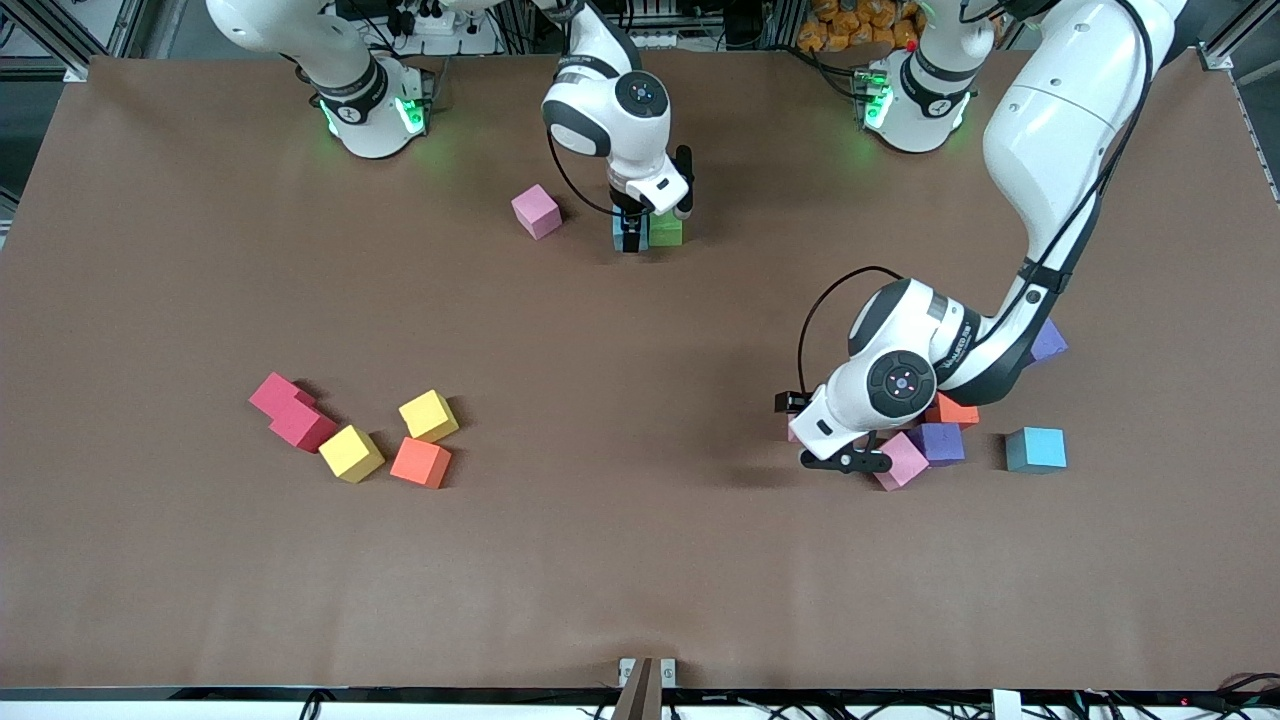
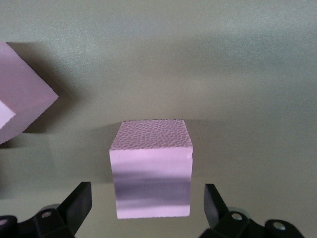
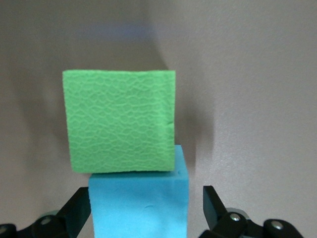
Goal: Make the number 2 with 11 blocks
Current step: 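Grasp the pink cube with the left gripper while the right gripper places cyan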
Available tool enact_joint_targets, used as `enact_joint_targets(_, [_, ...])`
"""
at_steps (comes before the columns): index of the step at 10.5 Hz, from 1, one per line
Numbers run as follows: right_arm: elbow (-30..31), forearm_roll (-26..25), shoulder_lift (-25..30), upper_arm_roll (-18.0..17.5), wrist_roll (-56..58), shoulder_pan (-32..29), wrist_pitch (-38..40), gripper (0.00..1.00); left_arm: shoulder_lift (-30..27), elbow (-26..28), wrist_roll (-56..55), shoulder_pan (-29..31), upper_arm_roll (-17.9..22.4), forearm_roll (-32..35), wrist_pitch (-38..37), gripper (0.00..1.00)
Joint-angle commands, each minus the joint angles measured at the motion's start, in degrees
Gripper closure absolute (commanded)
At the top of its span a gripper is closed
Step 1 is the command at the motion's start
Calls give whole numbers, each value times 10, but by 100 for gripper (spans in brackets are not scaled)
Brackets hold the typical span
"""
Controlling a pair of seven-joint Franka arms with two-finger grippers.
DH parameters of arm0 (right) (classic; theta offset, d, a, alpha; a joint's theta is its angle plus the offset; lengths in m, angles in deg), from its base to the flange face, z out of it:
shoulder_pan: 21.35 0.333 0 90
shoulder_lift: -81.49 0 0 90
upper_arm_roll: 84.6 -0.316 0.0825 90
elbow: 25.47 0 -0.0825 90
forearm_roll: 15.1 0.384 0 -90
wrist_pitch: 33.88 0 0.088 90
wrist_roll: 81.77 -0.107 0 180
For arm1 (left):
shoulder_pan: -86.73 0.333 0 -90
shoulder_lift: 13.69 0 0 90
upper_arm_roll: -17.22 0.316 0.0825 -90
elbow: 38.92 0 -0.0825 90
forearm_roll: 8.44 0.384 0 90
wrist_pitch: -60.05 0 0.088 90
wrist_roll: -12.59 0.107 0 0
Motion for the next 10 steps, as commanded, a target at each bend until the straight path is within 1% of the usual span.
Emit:
enact_joint_targets(1, [-10, -8, 6, 5, -11, 5, 20, 0, 9, -14, -3, -5, 0, 14, 1, 0])
enact_joint_targets(3, [-8, -8, 30, 8, -6, 5, 56, 0, 8, -14, -3, -3, 0, 14, 1, 0])
enact_joint_targets(6, [-7, -8, 59, 8, -4, 3, 90, 0, 12, -14, -4, -2, 0, 11, 1, 0])
enact_joint_targets(8, [-10, -4, 81, 24, -9, 2, 114, 0, 15, -14, -4, 2, 0, 9, 7, 0])
enact_joint_targets(9, [-12, -3, 98, 31, -10, -13, 135, 0, 16, -14, -4, 2, 1, 9, 10, 0])
enact_joint_targets(10, [-13, -2, 113, 31, -7, -44, 150, 0, 19, -14, -4, 2, 1, 9, 10, 0])
